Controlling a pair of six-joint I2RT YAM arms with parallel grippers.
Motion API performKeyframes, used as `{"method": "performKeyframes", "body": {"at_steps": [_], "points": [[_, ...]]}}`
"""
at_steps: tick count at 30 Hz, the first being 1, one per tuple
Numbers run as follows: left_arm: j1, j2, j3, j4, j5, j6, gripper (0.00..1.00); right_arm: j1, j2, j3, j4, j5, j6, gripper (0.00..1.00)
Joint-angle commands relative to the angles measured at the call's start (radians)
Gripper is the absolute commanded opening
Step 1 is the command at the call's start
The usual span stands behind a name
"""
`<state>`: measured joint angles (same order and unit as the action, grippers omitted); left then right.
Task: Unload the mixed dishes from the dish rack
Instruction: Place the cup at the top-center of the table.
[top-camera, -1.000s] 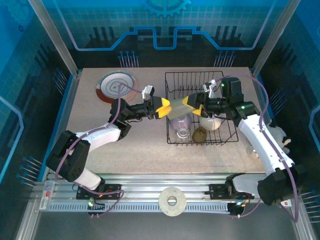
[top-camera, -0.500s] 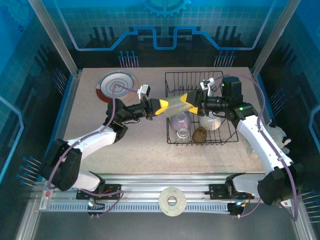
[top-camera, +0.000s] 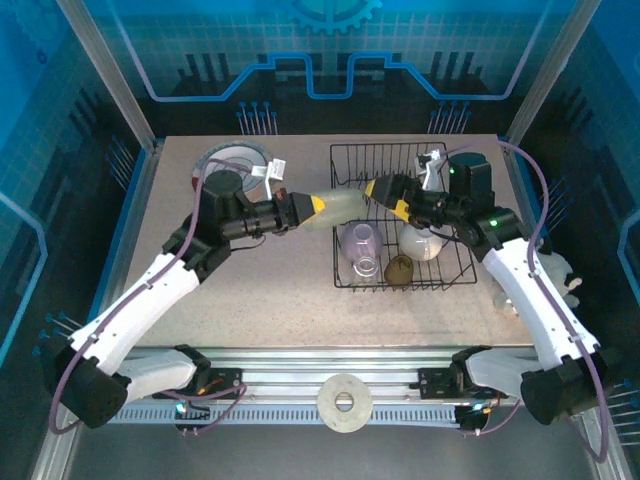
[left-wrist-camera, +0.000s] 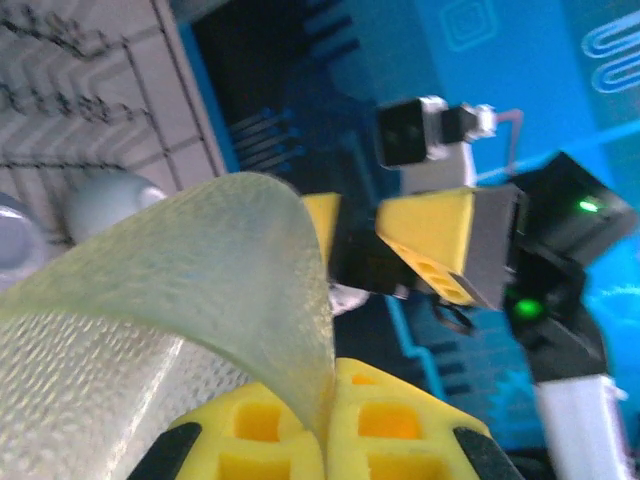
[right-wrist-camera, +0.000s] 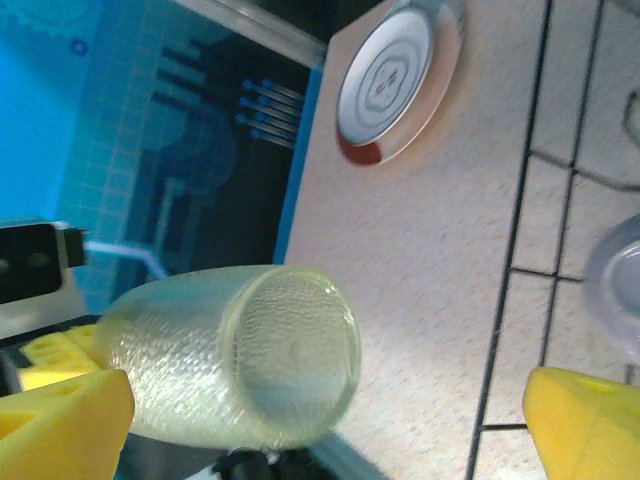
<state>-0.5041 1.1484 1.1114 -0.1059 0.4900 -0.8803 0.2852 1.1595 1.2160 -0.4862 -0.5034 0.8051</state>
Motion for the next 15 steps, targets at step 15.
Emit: {"method": "performKeyframes", "body": {"at_steps": [15], "points": [[0.021, 0.672, 0.884, -1.022, -0.62, 0.761, 0.0, 0.087, -0.046, 0.06, -0.28, 0.345, -0.258, 1.0]]}}
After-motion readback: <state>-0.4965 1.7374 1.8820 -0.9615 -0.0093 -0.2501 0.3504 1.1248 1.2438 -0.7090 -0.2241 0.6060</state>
